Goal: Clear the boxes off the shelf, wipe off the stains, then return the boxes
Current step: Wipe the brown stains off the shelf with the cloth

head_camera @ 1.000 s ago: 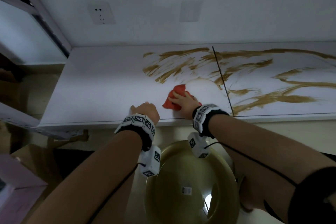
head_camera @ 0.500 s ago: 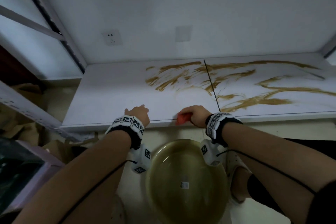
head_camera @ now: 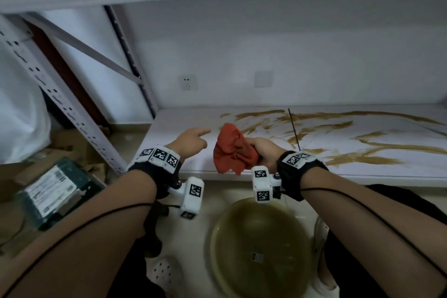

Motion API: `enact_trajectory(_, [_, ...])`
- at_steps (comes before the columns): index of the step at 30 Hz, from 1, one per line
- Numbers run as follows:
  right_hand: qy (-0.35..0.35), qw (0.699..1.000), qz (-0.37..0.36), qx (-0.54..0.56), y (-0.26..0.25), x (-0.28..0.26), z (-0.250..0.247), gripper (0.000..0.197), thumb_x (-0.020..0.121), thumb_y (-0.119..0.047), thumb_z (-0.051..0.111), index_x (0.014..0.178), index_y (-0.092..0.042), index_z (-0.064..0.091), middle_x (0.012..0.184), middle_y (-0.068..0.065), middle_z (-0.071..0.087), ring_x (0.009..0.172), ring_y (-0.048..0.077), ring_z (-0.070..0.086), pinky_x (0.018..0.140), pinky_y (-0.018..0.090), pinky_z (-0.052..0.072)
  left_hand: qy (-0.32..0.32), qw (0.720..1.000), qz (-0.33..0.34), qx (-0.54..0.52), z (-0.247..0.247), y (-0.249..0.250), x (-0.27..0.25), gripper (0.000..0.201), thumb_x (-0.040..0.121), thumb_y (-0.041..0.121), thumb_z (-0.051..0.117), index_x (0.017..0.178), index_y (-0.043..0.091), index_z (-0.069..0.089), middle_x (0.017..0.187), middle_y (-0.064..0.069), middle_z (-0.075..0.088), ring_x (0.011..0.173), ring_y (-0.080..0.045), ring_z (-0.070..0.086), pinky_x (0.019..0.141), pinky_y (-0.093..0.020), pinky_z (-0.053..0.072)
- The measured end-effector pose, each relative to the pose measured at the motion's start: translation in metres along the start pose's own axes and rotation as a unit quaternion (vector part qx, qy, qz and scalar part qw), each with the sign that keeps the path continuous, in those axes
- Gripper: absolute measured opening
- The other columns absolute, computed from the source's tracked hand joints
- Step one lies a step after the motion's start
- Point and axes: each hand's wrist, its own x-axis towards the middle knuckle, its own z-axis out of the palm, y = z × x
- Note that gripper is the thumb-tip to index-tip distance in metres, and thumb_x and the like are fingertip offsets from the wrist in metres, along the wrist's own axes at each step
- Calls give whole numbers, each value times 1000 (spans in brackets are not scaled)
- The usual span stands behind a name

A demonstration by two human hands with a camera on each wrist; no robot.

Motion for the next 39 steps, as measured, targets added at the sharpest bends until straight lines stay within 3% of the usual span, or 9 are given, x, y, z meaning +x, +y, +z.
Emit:
enact_trajectory(4, [-36, 999, 13, 4, 1, -4, 11, 30, 99, -23, 40, 100, -2, 61, 93, 18, 68, 77, 29, 66, 76, 40, 57, -42, 979, -20, -196, 17, -2, -11, 43, 89, -6, 43, 125, 10, 59, 117, -12, 64, 104, -23, 60, 99, -36, 46])
enact_trajectory(6, [-36, 999, 8, -7, -1, -3, 14, 27, 98, -21, 41, 97, -3, 61, 88, 17, 68, 72, 26, 66, 63, 32, 59, -26, 972, -32, -233, 19, -3, -12, 39, 90, -5, 41, 122, 7, 61, 103, -10, 68, 90, -20, 63, 88, -30, 50])
enact_trajectory(9, [-20, 999, -34, -36, -2, 3, 8, 17, 96, -15, 49, 102, -4, 60, 98, 18, 65, 79, 27, 63, 73, 35, 57, -11, 967, -35, -253, 17, -7, -7, 33, 94, -2, 41, 119, 8, 60, 96, -7, 67, 82, -14, 63, 75, -21, 50])
enact_trajectory(16, [175, 950, -122, -228, 5, 10, -21, 18, 90, -12, 59, 73, -15, 60, 86, 14, 66, 81, 28, 63, 83, 39, 53, 32, 969, -31, -244, 31, -7, 0, 23, 93, 2, 53, 114, 0, 62, 93, -11, 66, 73, -15, 62, 58, -14, 54])
enact_trajectory(25, [270, 917, -164, -244, 4, 9, -35, 16, 92, -23, 51, 77, -26, 55, 107, 16, 65, 104, 34, 60, 95, 48, 48, 97, 989, -8, -109, 34, -4, 10, 16, 86, -1, 59, 93, 10, 67, 86, -9, 66, 82, -20, 61, 79, -30, 52])
enact_trajectory(29, [202, 950, -184, -149, 2, 1, -32, 21, 97, -19, 45, 82, -27, 57, 96, 9, 62, 91, 26, 59, 76, 37, 51, 60, 997, -21, -37, 40, -5, 8, 25, 80, -7, 58, 79, 17, 64, 86, -5, 65, 86, -21, 60, 86, -33, 50])
enact_trajectory(32, [129, 961, -193, -149, 0, -4, -25, 16, 95, -14, 50, 90, -22, 62, 95, 5, 63, 91, 21, 59, 82, 33, 50, 8, 998, -27, -60, 45, 1, 4, 34, 79, -15, 52, 98, 11, 63, 103, -6, 62, 98, -19, 55, 82, -30, 46])
enact_trajectory(36, [54, 959, -199, -192, -5, -13, -14, 14, 92, -7, 55, 93, -17, 64, 89, 6, 65, 76, 16, 62, 72, 23, 54, -76, 991, 11, -108, 47, 8, 1, 64, 82, -14, 54, 138, 17, 45, 137, 6, 49, 128, -7, 40, 110, -30, 31])
enact_trajectory(39, [19, 962, -183, -202, -9, -15, -14, 13, 90, -11, 58, 99, -17, 67, 93, 11, 67, 76, 21, 63, 75, 32, 54, -107, 981, 7, -162, 48, 11, 2, 63, 85, -9, 57, 136, 25, 43, 121, 7, 57, 114, -8, 50, 102, -30, 32])
